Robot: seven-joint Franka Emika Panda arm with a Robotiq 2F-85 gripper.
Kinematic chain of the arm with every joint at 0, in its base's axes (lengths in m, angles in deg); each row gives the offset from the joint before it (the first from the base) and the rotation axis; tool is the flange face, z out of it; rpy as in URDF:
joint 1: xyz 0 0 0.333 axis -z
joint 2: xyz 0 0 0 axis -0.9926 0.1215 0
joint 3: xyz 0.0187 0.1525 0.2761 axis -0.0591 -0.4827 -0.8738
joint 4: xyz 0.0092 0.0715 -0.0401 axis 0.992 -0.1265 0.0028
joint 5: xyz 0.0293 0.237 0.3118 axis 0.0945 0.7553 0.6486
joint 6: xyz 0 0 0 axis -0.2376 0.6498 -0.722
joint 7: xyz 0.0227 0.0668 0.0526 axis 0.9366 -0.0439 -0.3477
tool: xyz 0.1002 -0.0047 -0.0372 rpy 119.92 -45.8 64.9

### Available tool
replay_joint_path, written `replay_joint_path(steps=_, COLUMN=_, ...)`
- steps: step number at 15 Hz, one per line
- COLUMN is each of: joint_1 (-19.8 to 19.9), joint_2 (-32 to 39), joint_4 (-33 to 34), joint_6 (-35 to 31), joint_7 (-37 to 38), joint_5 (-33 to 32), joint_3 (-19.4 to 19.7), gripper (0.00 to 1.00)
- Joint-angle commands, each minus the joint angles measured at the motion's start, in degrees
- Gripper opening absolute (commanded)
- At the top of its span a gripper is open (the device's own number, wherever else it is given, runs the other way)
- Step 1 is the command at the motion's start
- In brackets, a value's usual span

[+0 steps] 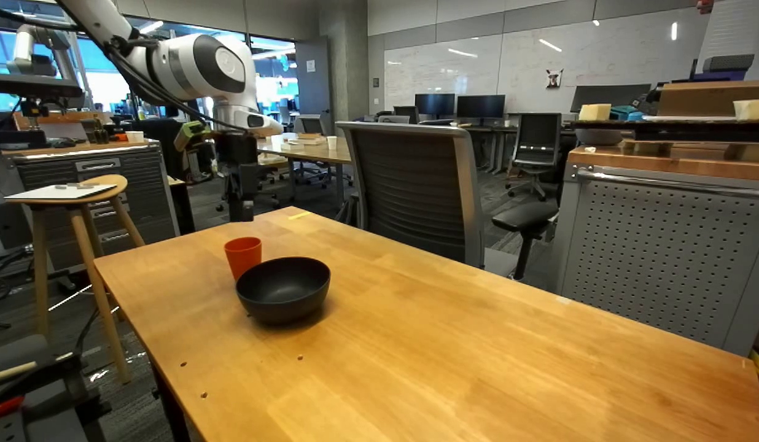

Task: Pick up the orange cup from the table and put it in the black bowl.

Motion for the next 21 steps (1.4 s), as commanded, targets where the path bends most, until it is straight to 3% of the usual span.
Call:
replay_joint_path(steps=1, joint_1=-1.81, joint_2=4.11, joint_4=4.05, joint_6=-0.01, joint_7=1.59, joint_5=1.97, joint_3=2.13, gripper=1.0)
replay_joint_path(steps=8, joint_1=-2.64, joint_2=7.93, joint_4=6.14, joint_6=0.47, joint_7=1.19, joint_5=8.5, joint_3=2.63, gripper=1.0)
replay_joint_path(steps=10, joint_1=-3.06, joint_2=8.67, joint_4=6.15, joint_6=0.24, joint_7=1.3, joint_5=9.18, joint_3=2.92, gripper=0.74)
replay_joint_path(steps=13, joint_1=-3.46, joint_2=9.67, joint_4=6.1, joint_6=-0.19, joint_7=1.19, joint_5=9.53, joint_3=3.37, gripper=0.51)
replay_joint_path(steps=14, joint_1=-3.78, joint_2=10.05, joint_4=6.24, joint_6=-0.34, joint_7=1.75, joint_5=9.1, joint_3=3.7, gripper=0.86)
replay_joint_path(steps=16, joint_1=-4.45, joint_2=10.84, joint_4=6.59, joint_6=-0.46, joint_7=2.53, joint_5=8.03, joint_3=4.32, gripper=0.88)
replay_joint_path(steps=17, joint_1=-4.93, joint_2=11.24, joint_4=6.76, joint_6=-0.59, joint_7=2.99, joint_5=7.25, joint_3=4.76, gripper=0.93)
replay_joint_path(steps=19, joint_1=-5.59, joint_2=12.08, joint_4=7.22, joint_6=-0.82, joint_7=3.4, joint_5=6.51, joint_3=5.43, gripper=0.56)
replay_joint_path(steps=21, joint_1=-5.99, joint_2=12.68, joint_4=7.65, joint_6=-0.93, joint_7=3.6, joint_5=6.63, joint_3=5.84, gripper=0.5)
